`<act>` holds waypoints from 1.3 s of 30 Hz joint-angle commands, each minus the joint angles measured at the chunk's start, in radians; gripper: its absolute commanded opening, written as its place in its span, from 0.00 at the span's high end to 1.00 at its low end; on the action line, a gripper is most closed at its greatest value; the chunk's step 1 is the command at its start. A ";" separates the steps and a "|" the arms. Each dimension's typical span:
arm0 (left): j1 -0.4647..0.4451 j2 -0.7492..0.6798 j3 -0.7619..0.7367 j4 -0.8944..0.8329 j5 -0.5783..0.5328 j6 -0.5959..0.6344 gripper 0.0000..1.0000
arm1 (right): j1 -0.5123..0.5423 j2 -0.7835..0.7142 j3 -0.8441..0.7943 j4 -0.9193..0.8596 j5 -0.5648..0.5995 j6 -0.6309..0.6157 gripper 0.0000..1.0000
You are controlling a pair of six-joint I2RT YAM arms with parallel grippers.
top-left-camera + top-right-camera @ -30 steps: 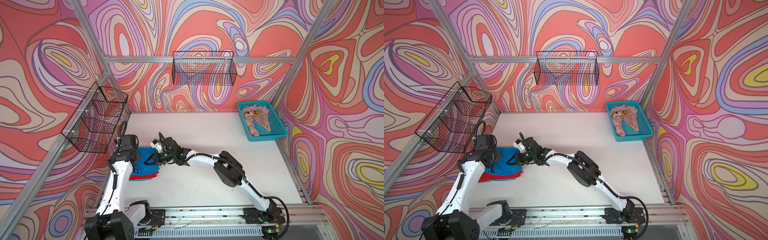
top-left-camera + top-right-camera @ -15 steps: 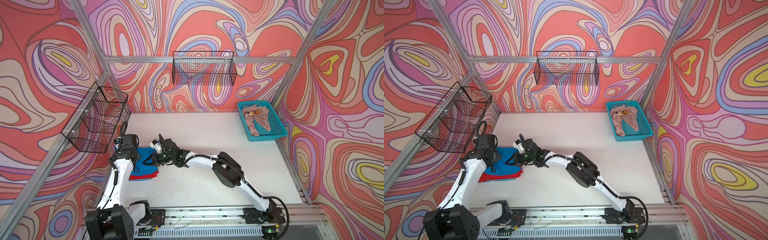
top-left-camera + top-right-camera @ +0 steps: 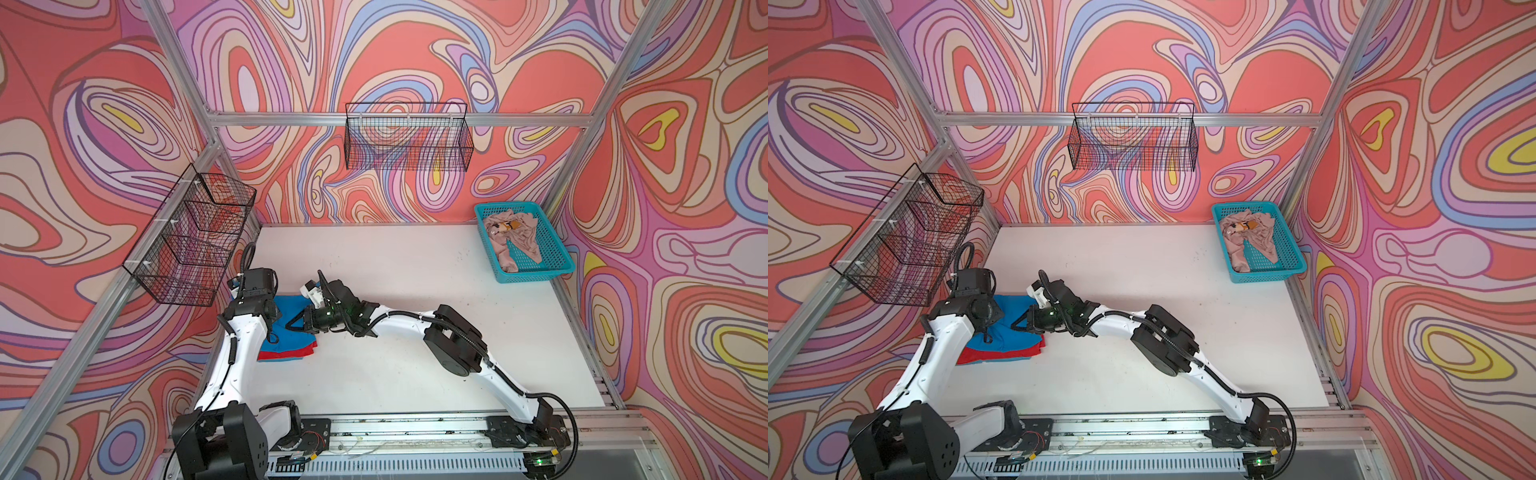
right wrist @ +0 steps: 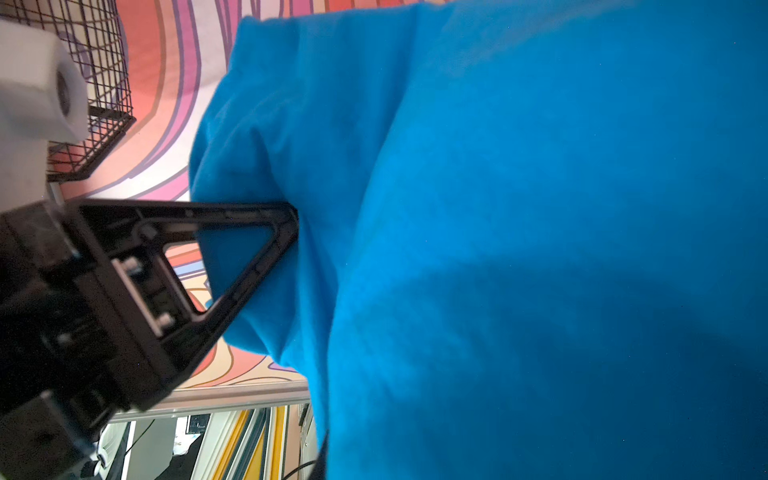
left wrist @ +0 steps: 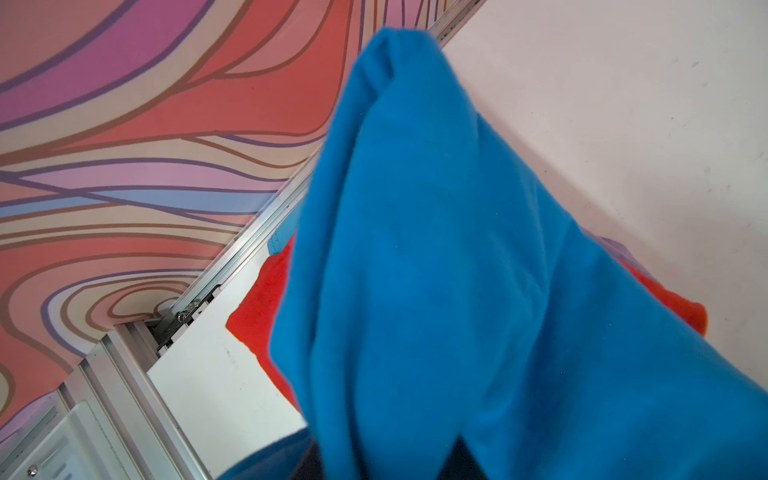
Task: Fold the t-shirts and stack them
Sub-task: 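Lower the blue shirt onto the red shirt and open both grippers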
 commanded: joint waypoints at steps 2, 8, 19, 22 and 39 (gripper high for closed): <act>0.011 -0.019 0.019 0.011 -0.028 -0.030 0.35 | 0.009 0.034 -0.022 0.057 0.014 0.037 1.00; 0.011 -0.065 0.025 -0.033 -0.069 -0.085 0.09 | 0.013 0.026 -0.043 0.065 0.043 0.044 1.00; -0.003 -0.165 0.035 -0.084 -0.088 -0.147 0.00 | 0.023 0.027 -0.079 0.115 0.098 0.091 1.00; -0.017 -0.183 0.027 -0.076 -0.077 -0.143 0.00 | 0.031 0.035 -0.058 0.090 0.113 0.074 1.00; -0.040 -0.202 0.017 -0.063 -0.049 -0.132 0.00 | 0.041 -0.019 -0.030 -0.100 0.178 -0.040 0.55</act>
